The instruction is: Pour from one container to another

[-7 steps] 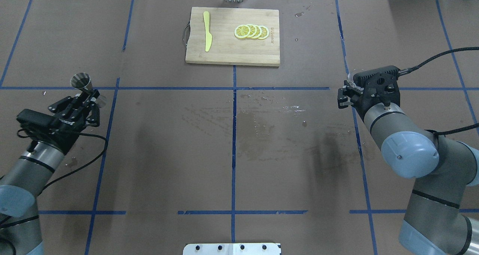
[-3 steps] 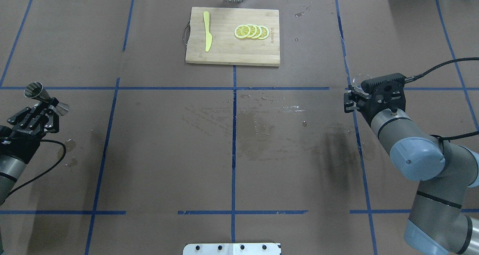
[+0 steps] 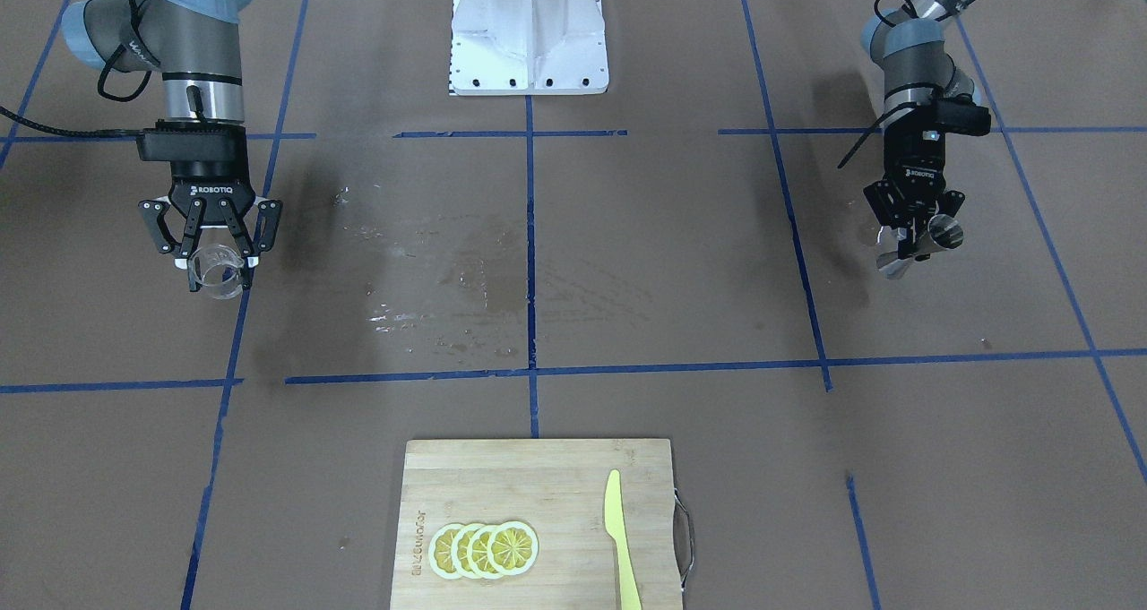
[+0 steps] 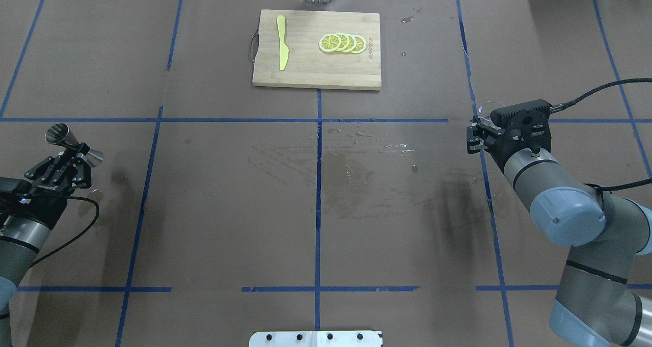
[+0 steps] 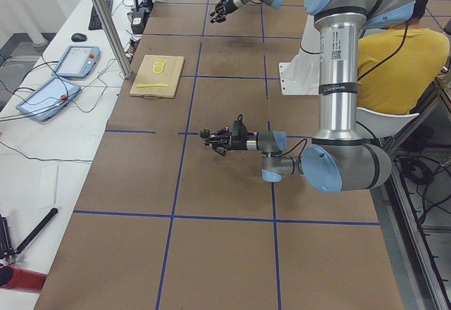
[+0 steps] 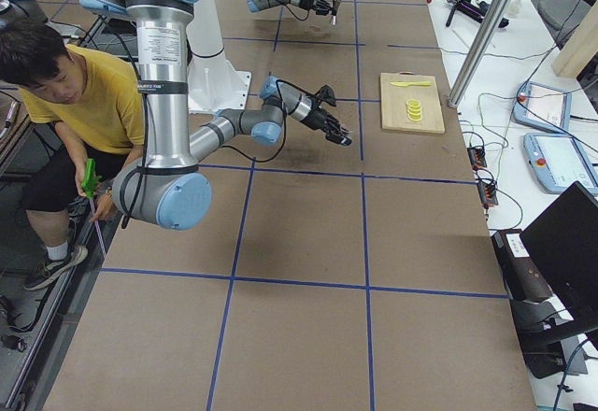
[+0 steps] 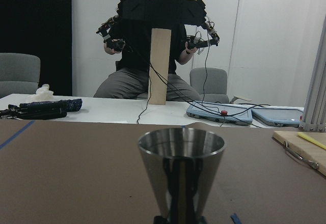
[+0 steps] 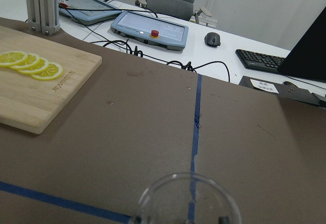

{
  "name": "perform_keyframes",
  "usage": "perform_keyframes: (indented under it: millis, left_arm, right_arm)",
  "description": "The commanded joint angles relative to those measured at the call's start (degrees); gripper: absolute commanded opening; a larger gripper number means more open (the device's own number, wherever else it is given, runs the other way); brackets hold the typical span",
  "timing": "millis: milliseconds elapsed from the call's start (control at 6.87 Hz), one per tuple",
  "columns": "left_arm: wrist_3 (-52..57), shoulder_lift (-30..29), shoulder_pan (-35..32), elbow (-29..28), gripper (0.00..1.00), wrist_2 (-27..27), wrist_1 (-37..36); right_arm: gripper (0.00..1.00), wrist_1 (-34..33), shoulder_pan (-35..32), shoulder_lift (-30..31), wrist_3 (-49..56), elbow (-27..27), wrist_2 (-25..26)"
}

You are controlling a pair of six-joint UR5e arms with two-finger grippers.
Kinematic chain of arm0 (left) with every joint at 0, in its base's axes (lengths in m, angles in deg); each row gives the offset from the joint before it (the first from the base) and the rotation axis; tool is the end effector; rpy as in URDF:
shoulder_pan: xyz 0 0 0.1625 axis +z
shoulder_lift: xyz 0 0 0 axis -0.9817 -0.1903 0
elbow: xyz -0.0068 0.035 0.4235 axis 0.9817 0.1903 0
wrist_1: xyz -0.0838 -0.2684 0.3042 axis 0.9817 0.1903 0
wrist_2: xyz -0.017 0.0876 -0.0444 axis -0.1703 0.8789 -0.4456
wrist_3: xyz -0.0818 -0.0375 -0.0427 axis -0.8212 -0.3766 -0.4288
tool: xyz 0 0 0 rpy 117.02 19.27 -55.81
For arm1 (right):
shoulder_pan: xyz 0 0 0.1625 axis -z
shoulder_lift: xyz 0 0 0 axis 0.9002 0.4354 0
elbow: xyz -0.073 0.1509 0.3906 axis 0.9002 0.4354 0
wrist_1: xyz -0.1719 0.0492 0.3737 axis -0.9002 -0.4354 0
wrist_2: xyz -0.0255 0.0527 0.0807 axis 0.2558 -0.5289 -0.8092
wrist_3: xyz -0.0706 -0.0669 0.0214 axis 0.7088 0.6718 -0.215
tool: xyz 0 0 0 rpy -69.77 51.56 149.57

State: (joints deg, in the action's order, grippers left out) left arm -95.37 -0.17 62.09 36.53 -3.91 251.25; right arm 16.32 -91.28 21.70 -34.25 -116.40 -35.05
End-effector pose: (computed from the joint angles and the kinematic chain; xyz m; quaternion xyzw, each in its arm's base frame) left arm 0.3323 -0.3284 0.5914 0.5739 0.3618 -0.2139 0.7028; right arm -0.3576 -0.3944 0.3997 0.4558 -0.2551 0.0682 0.8500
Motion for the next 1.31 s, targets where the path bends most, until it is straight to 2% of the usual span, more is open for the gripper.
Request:
perform_keyframes:
  millis: [0, 583, 1165]
  left_arm:
    - [-0.16, -0.34, 1.55, -0.51, 0.00, 0.18, -1.60]
    - [-0.25, -0.34, 2.96, -1.04, 0.02, 0.71, -1.60]
    - [-0.69, -0.34, 3.49, -1.21, 0.14, 0.71, -1.95]
  right_arm:
    - [0.15, 0.00, 0.10, -0.05, 0.00, -0.07, 0.00]
    - [0.15, 0.00, 0.11, -0.05, -0.09, -0.16, 0.09]
    - [0.16, 0.00, 0.19, -0.14, 0.00, -0.33, 0.09]
